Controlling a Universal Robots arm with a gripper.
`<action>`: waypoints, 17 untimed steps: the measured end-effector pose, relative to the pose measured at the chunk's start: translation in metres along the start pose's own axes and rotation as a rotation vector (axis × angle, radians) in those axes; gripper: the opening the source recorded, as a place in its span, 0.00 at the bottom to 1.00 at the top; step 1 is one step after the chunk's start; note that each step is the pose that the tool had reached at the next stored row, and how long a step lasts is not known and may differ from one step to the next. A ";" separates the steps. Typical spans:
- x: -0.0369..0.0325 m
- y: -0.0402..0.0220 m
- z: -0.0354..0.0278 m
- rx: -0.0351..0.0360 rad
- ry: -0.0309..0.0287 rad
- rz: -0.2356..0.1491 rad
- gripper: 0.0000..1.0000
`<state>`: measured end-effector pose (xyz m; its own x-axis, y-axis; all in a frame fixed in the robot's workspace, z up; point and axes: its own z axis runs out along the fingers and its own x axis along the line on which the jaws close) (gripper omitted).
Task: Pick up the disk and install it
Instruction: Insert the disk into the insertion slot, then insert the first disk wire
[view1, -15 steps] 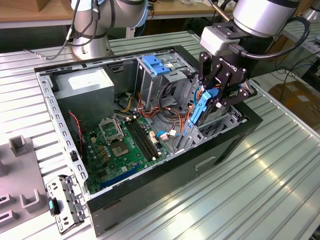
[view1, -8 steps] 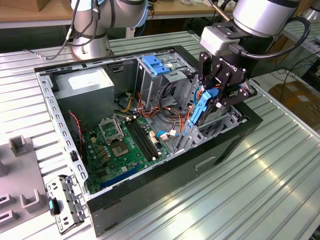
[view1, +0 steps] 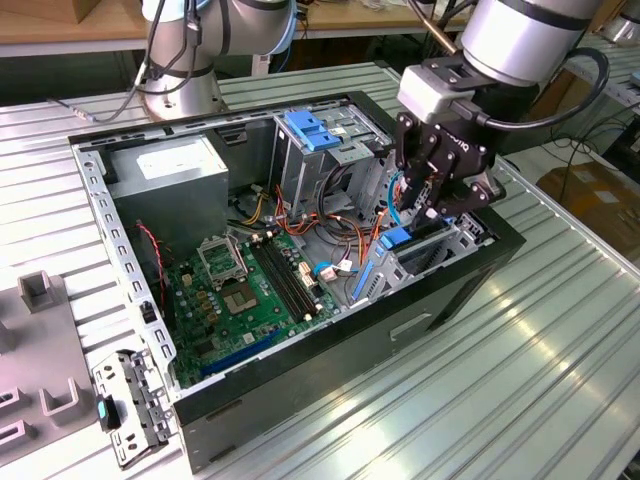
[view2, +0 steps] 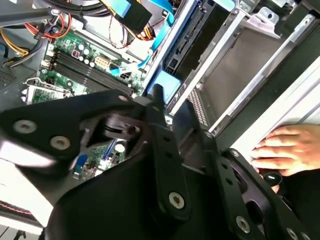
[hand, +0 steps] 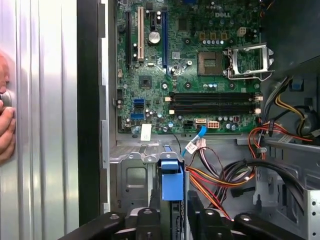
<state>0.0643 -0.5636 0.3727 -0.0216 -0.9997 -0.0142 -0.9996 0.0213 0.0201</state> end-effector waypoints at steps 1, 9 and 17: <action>0.0000 0.0000 0.0010 0.0003 0.0001 0.000 0.30; 0.0000 -0.0001 0.0024 0.0005 0.0000 0.000 0.11; 0.0000 0.0000 0.0025 0.0005 0.0000 0.000 0.11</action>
<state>0.0643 -0.5636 0.3702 -0.0214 -0.9997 -0.0142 -0.9996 0.0211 0.0197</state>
